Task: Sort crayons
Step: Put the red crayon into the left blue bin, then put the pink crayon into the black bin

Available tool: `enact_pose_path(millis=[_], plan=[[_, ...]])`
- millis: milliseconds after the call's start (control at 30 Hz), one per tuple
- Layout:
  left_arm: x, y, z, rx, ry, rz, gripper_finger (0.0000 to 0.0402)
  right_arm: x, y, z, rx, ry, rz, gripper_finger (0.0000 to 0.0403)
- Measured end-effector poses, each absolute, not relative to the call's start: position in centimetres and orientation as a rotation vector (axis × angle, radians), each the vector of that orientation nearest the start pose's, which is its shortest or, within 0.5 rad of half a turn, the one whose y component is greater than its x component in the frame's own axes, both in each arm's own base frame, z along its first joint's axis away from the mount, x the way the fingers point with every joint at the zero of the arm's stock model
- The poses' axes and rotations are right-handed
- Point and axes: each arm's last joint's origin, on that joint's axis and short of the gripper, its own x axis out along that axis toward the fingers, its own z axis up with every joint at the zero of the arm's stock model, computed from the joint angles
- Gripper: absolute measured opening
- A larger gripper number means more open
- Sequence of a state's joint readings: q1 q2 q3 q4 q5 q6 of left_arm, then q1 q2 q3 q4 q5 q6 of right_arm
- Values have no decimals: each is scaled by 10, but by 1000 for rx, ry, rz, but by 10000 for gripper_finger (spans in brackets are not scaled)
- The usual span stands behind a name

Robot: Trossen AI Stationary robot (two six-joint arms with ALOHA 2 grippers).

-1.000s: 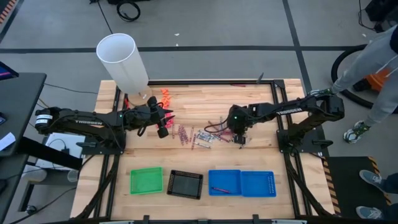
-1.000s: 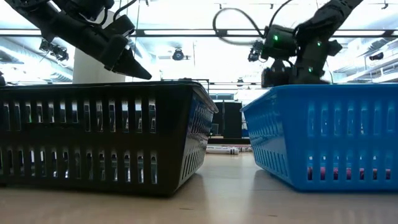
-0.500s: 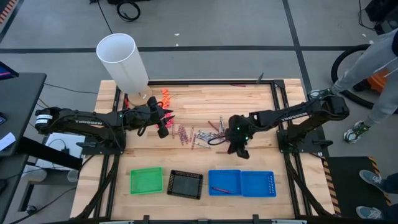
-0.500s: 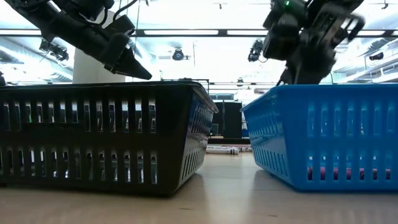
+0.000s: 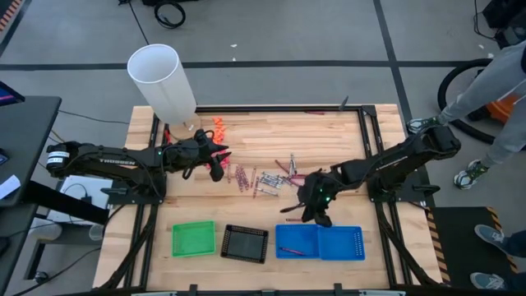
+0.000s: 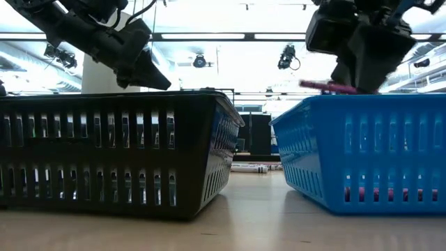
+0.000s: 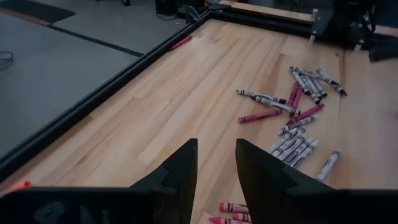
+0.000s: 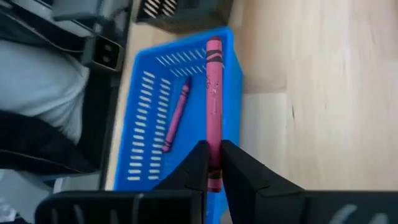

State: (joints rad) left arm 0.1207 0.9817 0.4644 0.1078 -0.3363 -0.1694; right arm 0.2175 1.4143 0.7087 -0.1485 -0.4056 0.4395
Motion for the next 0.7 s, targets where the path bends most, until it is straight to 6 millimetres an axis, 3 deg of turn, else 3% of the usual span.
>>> enact_pose_path(millis=[333, 700], plan=[[217, 30, 190, -179, 514, 307, 118, 265, 104, 152, 552, 1054, 419, 48], [230, 24, 162, -214, 691, 201, 118, 261, 104, 158, 559, 1034, 291, 109]])
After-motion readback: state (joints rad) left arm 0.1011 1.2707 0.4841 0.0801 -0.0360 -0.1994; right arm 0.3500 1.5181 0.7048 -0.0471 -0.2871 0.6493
